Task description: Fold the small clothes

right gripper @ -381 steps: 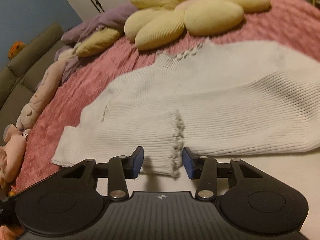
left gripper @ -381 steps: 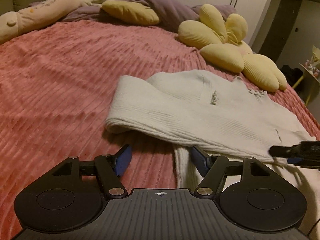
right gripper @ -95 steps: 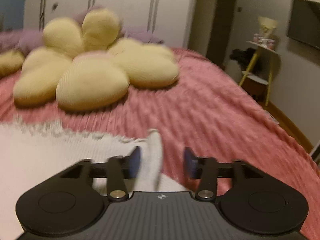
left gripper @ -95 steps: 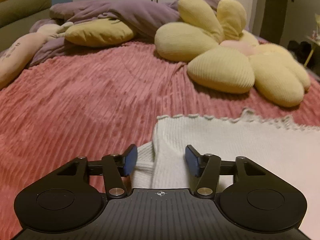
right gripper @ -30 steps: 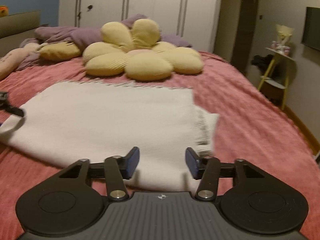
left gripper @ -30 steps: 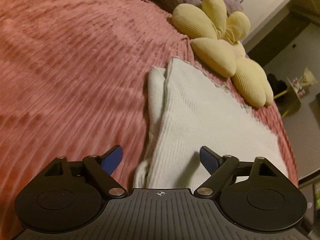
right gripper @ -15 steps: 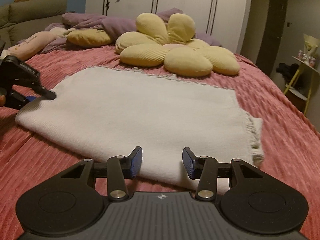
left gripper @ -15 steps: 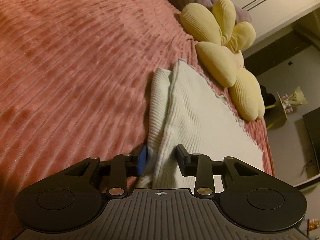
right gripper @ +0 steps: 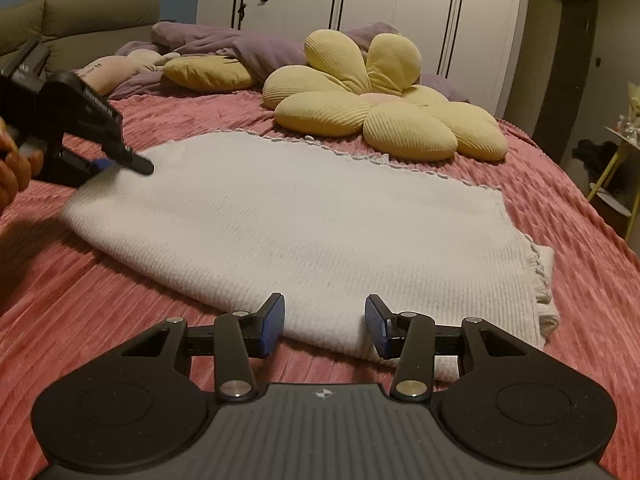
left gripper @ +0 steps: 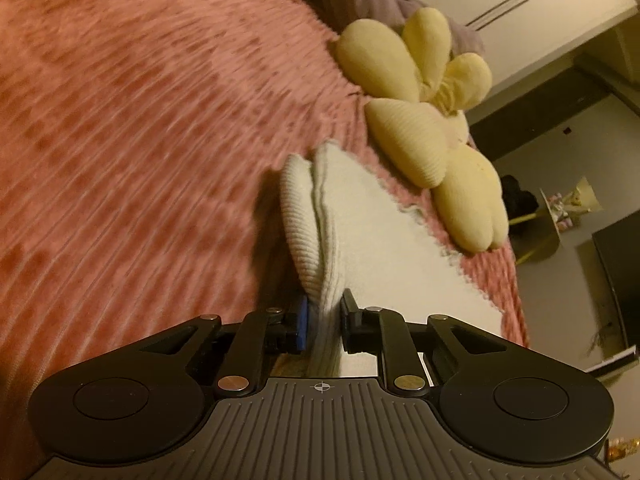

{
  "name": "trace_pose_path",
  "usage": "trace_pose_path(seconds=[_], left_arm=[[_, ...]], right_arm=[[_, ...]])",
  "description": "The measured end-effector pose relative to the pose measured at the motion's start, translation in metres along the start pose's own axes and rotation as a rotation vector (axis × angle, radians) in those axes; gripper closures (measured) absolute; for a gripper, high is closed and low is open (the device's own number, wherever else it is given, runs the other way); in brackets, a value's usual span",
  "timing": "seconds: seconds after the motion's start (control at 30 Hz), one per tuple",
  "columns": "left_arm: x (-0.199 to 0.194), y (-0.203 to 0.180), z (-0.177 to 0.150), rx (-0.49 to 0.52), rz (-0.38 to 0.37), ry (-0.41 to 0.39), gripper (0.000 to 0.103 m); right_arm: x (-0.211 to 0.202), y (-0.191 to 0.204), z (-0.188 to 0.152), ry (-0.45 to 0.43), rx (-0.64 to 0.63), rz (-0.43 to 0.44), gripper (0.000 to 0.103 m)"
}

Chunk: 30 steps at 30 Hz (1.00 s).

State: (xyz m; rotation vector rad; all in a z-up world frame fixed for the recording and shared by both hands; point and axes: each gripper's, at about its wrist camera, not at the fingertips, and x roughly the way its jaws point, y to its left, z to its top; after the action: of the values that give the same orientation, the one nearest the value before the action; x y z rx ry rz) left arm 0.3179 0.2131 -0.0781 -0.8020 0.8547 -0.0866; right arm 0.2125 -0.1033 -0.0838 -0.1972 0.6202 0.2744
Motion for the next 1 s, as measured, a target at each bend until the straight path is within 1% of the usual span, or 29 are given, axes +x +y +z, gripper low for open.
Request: trace_pose_path(seconds=[0.1, 0.2, 0.33, 0.47, 0.53, 0.6, 0.67, 0.7, 0.73, 0.8, 0.83, 0.9, 0.93, 0.97, 1.0], left_arm=[[-0.005, -0.019, 0.0, 0.042, 0.005, -0.008, 0.085], [-0.008, -0.042, -0.002, 0.08, -0.006, -0.007, 0.085], [-0.003, -0.084, -0.012, 0.197, -0.011, 0.016, 0.085], [0.021, -0.115, -0.033, 0.288, 0.01, 0.059, 0.085], [0.037, -0.123, -0.046, 0.331, 0.038, 0.074, 0.084], [0.05, -0.124, -0.056, 0.347, 0.067, 0.087, 0.084], [0.06, -0.124, -0.062, 0.337, 0.079, 0.096, 0.082], [0.064, -0.126, -0.066, 0.36, 0.084, 0.09, 0.082], [0.067, -0.129, -0.069, 0.398, 0.096, 0.086, 0.079], [0.073, -0.136, -0.075, 0.477, 0.111, 0.089, 0.076], [0.075, -0.139, -0.077, 0.493, 0.113, 0.093, 0.074], [0.073, -0.145, -0.077, 0.501, 0.105, 0.101, 0.063], [0.07, -0.147, -0.077, 0.506, 0.095, 0.103, 0.054], [0.067, -0.149, -0.077, 0.512, 0.089, 0.098, 0.051], [0.059, -0.152, -0.079, 0.521, 0.081, 0.084, 0.051]], right_arm=[[-0.001, 0.0, -0.001, -0.001, 0.002, -0.004, 0.059], [-0.003, -0.001, -0.001, -0.01, 0.002, -0.013, 0.059], [-0.006, -0.002, -0.003, -0.018, 0.007, -0.027, 0.059], [-0.007, -0.009, -0.006, -0.018, 0.039, -0.036, 0.059], [-0.008, -0.014, -0.009, -0.011, 0.06, -0.044, 0.059], [-0.008, -0.019, -0.012, -0.005, 0.064, -0.053, 0.059], [-0.008, -0.022, -0.014, -0.003, 0.054, -0.069, 0.059], [-0.008, -0.024, -0.015, 0.0, 0.053, -0.075, 0.059], [-0.007, -0.025, -0.016, 0.003, 0.053, -0.084, 0.059], [-0.003, -0.026, -0.019, 0.016, 0.045, -0.103, 0.058], [-0.001, -0.027, -0.02, 0.02, 0.046, -0.104, 0.057], [0.002, -0.024, -0.022, 0.021, 0.033, -0.115, 0.056], [0.002, -0.022, -0.023, 0.02, 0.026, -0.12, 0.056], [0.002, -0.022, -0.023, 0.02, 0.022, -0.121, 0.055], [0.003, -0.022, -0.023, 0.021, 0.023, -0.119, 0.054]])
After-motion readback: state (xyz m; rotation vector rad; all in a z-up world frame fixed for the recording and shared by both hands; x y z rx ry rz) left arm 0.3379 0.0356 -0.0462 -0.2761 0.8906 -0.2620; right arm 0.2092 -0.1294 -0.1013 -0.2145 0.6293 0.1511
